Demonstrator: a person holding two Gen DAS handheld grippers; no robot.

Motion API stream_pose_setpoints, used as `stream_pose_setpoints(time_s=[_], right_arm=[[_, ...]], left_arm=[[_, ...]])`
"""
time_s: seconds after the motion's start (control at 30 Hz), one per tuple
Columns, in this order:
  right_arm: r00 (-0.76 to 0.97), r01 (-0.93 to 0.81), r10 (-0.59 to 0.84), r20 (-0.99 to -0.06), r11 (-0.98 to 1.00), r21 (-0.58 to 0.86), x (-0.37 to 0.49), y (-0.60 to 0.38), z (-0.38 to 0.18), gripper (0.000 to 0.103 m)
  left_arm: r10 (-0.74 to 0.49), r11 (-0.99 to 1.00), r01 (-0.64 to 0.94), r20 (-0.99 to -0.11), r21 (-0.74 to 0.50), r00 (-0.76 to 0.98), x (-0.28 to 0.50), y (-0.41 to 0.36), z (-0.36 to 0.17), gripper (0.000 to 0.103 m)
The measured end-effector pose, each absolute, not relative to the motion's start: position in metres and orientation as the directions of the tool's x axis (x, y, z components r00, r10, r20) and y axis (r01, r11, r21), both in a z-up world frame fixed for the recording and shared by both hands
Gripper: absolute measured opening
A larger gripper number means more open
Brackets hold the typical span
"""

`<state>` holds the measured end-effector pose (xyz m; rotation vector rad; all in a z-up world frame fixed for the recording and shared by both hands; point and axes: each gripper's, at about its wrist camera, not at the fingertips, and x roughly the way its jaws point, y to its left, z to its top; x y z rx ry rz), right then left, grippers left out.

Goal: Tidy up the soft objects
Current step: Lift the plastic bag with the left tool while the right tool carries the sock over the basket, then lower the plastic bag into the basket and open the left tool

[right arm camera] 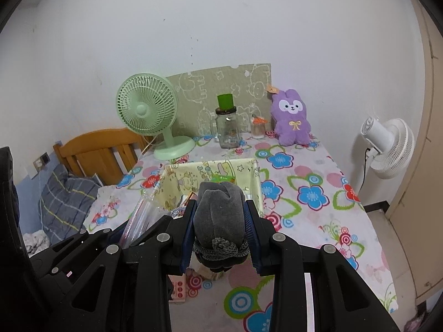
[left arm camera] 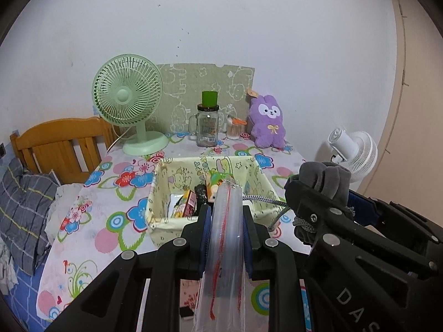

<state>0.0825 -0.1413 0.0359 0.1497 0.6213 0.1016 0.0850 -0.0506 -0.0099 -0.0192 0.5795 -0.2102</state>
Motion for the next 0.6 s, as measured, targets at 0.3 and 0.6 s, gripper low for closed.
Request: stream_pose_setpoints(time_s=[0.3,0.6], right_arm=[[0.816,-0.044,0.129,-0.564,0.986,0.162,0.106,-0.14,0.038,0.037],[0.816,-0.037,0.125,-0.565,0.986,0.164,0.13,-0.138,0.036,0.037]], left_arm=[[-0.191,0.981,0.176,-0.536,-0.081,0.822,0.109,-0.048,-0.008,0.019],[-0.178,0.984,0.158,-0.537,-0.083,0.825,0.133,-0.045,-0.008,0.02]])
